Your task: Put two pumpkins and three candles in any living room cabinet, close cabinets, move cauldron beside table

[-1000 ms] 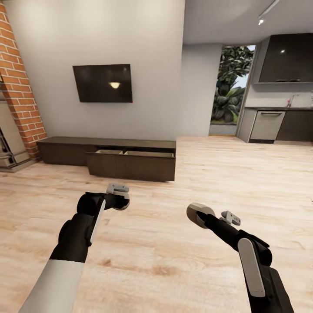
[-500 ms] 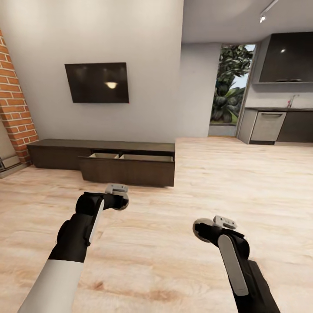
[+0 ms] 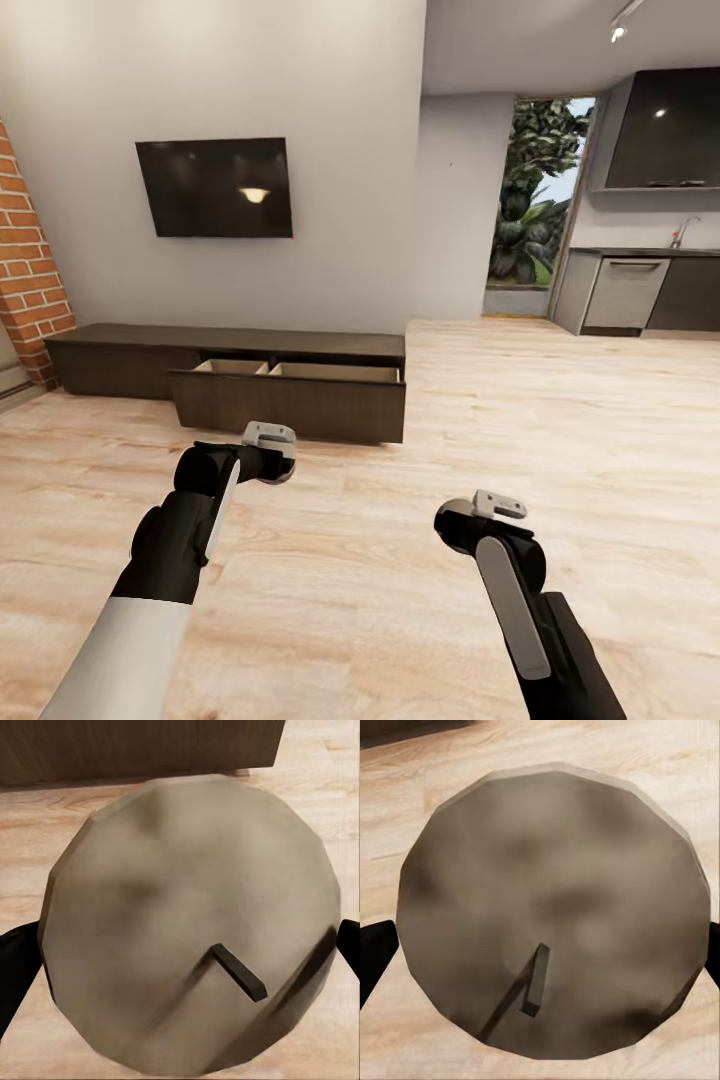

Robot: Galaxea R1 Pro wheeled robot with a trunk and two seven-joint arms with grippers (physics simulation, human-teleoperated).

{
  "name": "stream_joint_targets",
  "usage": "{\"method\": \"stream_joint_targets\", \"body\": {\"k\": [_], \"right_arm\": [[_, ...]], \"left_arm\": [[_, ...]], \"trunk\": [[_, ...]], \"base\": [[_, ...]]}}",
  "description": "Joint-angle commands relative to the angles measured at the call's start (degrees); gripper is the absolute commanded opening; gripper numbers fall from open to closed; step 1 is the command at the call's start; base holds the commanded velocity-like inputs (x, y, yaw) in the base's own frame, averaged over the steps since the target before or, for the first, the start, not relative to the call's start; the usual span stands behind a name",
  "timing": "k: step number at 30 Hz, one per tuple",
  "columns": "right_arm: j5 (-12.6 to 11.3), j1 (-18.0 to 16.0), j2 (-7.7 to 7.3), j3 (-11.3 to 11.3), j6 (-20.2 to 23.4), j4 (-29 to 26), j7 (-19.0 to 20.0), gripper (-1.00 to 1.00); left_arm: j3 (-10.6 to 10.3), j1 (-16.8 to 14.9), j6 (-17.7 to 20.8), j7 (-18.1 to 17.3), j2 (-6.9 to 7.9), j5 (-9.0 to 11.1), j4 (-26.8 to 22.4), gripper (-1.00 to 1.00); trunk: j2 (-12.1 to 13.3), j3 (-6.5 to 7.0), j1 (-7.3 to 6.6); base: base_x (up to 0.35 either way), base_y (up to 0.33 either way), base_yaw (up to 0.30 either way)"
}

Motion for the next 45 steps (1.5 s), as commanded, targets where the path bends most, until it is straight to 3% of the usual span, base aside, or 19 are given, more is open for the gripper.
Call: {"method": "stream_joint_targets", "body": {"k": [1, 10, 12, 16, 19, 22, 30, 38, 45], "right_arm": [[-0.4, -0.1, -0.01, 0.1, 0.1, -0.1, -0.6, -1.0], [-0.7, -0.1, -0.02, 0.3, 0.1, 0.0, -0.3, -1.0], [-1.5, -0.1, -0.04, 0.3, 0.1, 0.0, -0.3, -1.0], [-5.3, -0.1, -0.34, 0.1, 0.1, 0.0, -0.3, -1.0], [-6.4, -0.1, -0.46, 0.1, 0.1, 0.0, -0.3, -1.0], [-6.7, -0.1, -0.52, 0.0, 0.1, 0.0, -0.3, -1.0], [-6.9, -0.1, -0.51, 0.0, 0.1, 0.1, -0.3, -1.0], [-6.9, -0.1, -0.47, 0.1, 0.1, 0.1, -0.3, -1.0], [-6.9, -0.1, -0.47, 0.2, 0.1, 0.1, -0.3, -1.0]], "left_arm": [[0.0, 0.0, 0.2, -0.5, -0.01, -0.6, -0.1, -1.0], [0.0, -0.1, 0.2, -0.6, -0.01, -0.6, 0.0, -1.0], [0.0, -0.1, 0.2, -0.6, 0.0, -0.6, 0.7, -1.0], [0.0, -0.1, 0.2, -0.7, 0.01, -0.5, 6.8, -1.0], [-0.2, -0.1, 0.2, -0.7, 0.01, -0.5, 8.9, -1.0], [-0.3, -0.1, 0.2, -0.8, 0.01, -0.4, 9.5, -1.0], [-0.4, -0.1, 0.2, -5.0, 0.01, -0.5, 10.3, -1.0], [-0.2, -0.1, 0.2, -5.5, 0.01, -0.6, 10.7, -1.0], [-0.1, -0.1, 0.2, -5.5, 0.01, -0.6, 16.4, -1.0]], "trunk": [[0.0, -0.06, 0.02], [0.0, -0.06, 0.02], [0.0, -0.06, 0.02], [0.0, -0.06, 0.02], [0.0, -0.06, 0.02], [0.0, -0.06, 0.02], [0.0, -0.06, 0.02], [0.0, -0.06, 0.02], [0.0, -0.06, 0.02]], "base": [[0.336, 0.0, 0.0], [0.327, 0.104, 0.0], [0.318, 0.165, 0.0], [0.306, 0.187, 0.0], [0.299, 0.198, 0.0], [0.297, 0.201, 0.0], [0.297, 0.197, 0.0], [0.303, 0.165, 0.0], [0.304, 0.158, 0.0]]}}
